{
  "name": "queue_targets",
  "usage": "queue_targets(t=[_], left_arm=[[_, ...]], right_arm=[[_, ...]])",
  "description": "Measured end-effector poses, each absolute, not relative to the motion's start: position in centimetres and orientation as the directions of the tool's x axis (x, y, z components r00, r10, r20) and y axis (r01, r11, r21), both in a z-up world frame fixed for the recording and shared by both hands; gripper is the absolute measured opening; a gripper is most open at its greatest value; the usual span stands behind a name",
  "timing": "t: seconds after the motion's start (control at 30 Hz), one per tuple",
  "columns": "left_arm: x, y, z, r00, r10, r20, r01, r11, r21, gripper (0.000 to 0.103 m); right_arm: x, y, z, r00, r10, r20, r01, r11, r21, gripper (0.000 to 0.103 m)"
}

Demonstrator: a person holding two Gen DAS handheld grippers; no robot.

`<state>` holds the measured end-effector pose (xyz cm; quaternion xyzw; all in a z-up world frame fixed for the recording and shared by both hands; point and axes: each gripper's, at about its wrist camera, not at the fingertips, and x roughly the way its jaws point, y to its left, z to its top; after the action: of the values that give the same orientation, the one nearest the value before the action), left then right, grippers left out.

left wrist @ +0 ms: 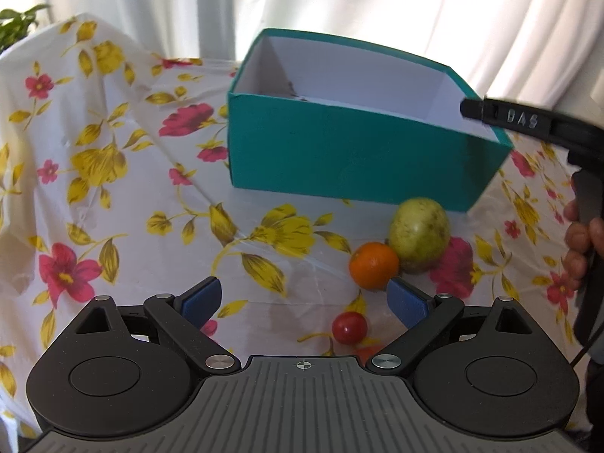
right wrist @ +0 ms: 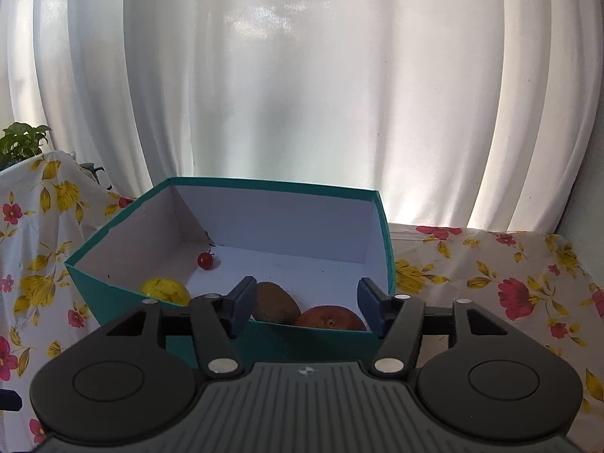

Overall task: Organize fruits
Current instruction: 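Grasp the red apple with the left gripper while the right gripper grasps the yellow-green pear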

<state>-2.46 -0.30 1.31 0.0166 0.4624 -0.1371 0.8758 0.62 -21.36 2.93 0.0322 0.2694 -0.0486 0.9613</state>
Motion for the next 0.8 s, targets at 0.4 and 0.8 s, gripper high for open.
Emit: queue_targets(t=[0.4,0.8], left_arm=[[-6.9,-2.6,0.5,0.491,-0.341,-0.802,0.485,0.871,-0.074,0.098],[-7.2,-3.0,-2.4,0.399,-0.337,-0.853,0.484,0.867,-0.117,0.086]], right_arm=[[-5.9,-21.7,4.7,0.87,-0.072,-0.488,0.119,0.991,0.065,0.078],[-8.6,-21.4,3.5,0.845,-0.071,-0.53,0.132,0.988,0.077,0.079]])
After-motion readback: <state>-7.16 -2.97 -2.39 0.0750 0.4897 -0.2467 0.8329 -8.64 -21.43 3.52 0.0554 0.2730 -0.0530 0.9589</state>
